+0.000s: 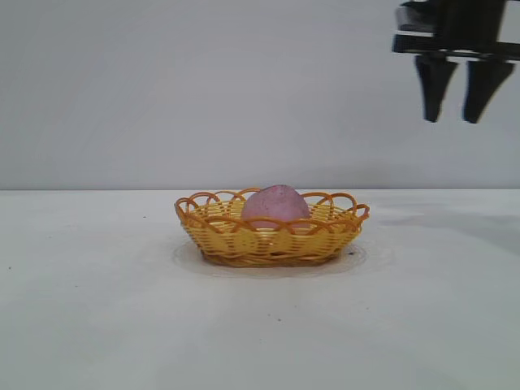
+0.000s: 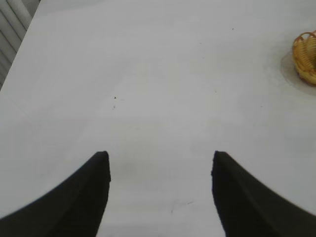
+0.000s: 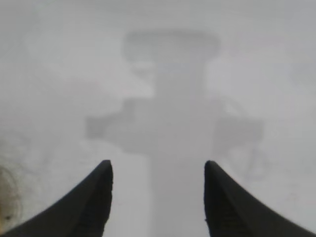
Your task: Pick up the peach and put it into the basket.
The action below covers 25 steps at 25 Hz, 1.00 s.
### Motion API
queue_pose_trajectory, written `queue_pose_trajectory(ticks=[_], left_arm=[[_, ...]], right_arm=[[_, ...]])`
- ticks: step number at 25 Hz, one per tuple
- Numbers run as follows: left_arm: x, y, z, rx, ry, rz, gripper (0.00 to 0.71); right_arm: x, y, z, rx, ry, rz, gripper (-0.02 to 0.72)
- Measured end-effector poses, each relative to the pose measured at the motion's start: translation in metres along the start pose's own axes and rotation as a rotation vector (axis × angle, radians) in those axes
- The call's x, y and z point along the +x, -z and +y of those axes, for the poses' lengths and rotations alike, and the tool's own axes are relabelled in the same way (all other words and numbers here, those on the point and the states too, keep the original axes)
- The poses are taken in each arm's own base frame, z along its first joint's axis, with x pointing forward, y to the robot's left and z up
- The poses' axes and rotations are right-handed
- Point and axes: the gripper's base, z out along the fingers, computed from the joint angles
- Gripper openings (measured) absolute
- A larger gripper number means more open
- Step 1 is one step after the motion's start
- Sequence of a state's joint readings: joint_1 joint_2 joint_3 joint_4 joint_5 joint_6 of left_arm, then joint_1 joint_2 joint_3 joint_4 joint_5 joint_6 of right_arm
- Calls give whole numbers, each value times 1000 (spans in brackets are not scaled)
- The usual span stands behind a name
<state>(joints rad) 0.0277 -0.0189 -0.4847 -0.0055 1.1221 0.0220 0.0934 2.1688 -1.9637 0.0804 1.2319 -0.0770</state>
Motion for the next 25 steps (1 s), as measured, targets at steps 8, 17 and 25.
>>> queue_pose_trajectory(ticks=[8,17,25], left_arm=[[0,0,0,0,0,0,397],[0,0,0,0,0,0,397],[0,0,0,0,0,0,397]], right_arm=[[7,59,-26,31,-35,-115,356],[64,200,-1,-3,-16,-398,356],[165,244,14,13,0,-440,356]])
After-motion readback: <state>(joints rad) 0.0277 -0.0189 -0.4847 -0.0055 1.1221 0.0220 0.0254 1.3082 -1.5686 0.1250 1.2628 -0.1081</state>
